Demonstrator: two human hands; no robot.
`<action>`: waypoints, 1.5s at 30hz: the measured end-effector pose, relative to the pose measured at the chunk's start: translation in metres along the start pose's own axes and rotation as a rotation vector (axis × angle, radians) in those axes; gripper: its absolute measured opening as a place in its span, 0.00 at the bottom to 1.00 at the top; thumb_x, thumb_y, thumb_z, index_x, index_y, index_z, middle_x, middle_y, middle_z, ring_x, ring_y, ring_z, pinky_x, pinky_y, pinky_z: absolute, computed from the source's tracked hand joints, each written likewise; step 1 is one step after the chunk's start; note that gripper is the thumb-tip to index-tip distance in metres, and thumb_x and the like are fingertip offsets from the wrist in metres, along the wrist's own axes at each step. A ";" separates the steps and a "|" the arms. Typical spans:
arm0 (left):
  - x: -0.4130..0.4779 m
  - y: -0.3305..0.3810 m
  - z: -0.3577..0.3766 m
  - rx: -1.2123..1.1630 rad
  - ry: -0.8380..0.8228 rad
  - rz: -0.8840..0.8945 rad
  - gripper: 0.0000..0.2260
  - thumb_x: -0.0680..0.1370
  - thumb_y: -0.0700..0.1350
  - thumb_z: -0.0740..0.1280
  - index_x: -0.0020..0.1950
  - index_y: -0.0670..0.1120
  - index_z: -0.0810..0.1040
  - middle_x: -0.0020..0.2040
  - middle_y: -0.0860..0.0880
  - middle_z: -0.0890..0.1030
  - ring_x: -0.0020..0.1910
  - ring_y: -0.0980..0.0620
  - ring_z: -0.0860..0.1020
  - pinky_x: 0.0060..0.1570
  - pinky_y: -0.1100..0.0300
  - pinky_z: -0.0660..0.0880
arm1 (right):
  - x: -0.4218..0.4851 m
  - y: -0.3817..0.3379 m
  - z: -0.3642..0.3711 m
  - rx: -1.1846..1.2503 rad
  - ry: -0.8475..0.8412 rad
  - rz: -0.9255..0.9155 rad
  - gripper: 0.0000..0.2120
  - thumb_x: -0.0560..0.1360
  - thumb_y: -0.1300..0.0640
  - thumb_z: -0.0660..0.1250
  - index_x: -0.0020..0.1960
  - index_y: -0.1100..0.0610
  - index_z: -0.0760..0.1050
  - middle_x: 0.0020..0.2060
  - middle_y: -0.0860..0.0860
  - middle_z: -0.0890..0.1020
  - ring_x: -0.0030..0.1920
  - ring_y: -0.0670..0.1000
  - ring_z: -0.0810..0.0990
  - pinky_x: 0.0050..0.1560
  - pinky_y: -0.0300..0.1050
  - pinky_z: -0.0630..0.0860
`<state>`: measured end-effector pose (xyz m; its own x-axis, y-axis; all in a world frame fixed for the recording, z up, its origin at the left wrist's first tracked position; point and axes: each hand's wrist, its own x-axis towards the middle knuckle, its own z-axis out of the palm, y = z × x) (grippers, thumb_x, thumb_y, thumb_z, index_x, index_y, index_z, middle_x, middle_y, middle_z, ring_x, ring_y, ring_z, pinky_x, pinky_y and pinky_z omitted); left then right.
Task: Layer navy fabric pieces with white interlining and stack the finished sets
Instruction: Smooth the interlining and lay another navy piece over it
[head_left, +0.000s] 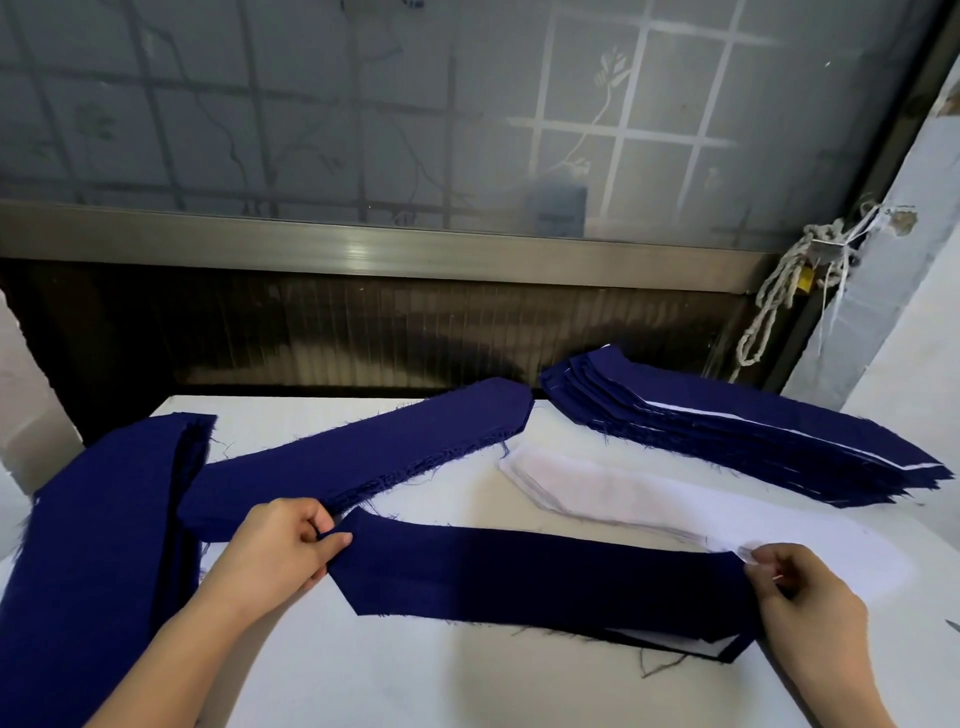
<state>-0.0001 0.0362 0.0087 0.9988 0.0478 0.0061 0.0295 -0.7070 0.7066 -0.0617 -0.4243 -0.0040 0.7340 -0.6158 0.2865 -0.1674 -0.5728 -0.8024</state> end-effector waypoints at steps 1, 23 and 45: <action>0.000 0.000 0.000 0.009 0.004 0.003 0.10 0.75 0.47 0.75 0.38 0.44 0.78 0.27 0.48 0.81 0.25 0.52 0.79 0.31 0.61 0.77 | 0.000 0.000 0.000 -0.003 0.004 -0.006 0.10 0.74 0.64 0.69 0.41 0.49 0.77 0.36 0.47 0.82 0.39 0.45 0.79 0.43 0.45 0.70; 0.003 -0.003 0.004 0.076 0.034 0.045 0.11 0.76 0.50 0.74 0.37 0.47 0.77 0.26 0.52 0.81 0.28 0.54 0.79 0.39 0.59 0.77 | -0.014 -0.008 -0.003 -0.183 -0.202 -0.410 0.28 0.68 0.75 0.66 0.58 0.49 0.71 0.55 0.47 0.73 0.47 0.42 0.74 0.51 0.22 0.65; -0.001 0.005 0.020 0.597 0.224 0.114 0.29 0.66 0.79 0.57 0.35 0.53 0.72 0.28 0.57 0.75 0.29 0.60 0.73 0.27 0.64 0.65 | -0.005 0.000 0.003 -0.522 -0.022 -0.124 0.14 0.72 0.46 0.71 0.38 0.56 0.73 0.38 0.54 0.76 0.44 0.61 0.73 0.44 0.53 0.72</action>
<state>0.0001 0.0189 -0.0017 0.9666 0.0496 0.2515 0.0042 -0.9840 0.1780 -0.0633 -0.4197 -0.0070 0.7817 -0.5183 0.3467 -0.3799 -0.8367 -0.3944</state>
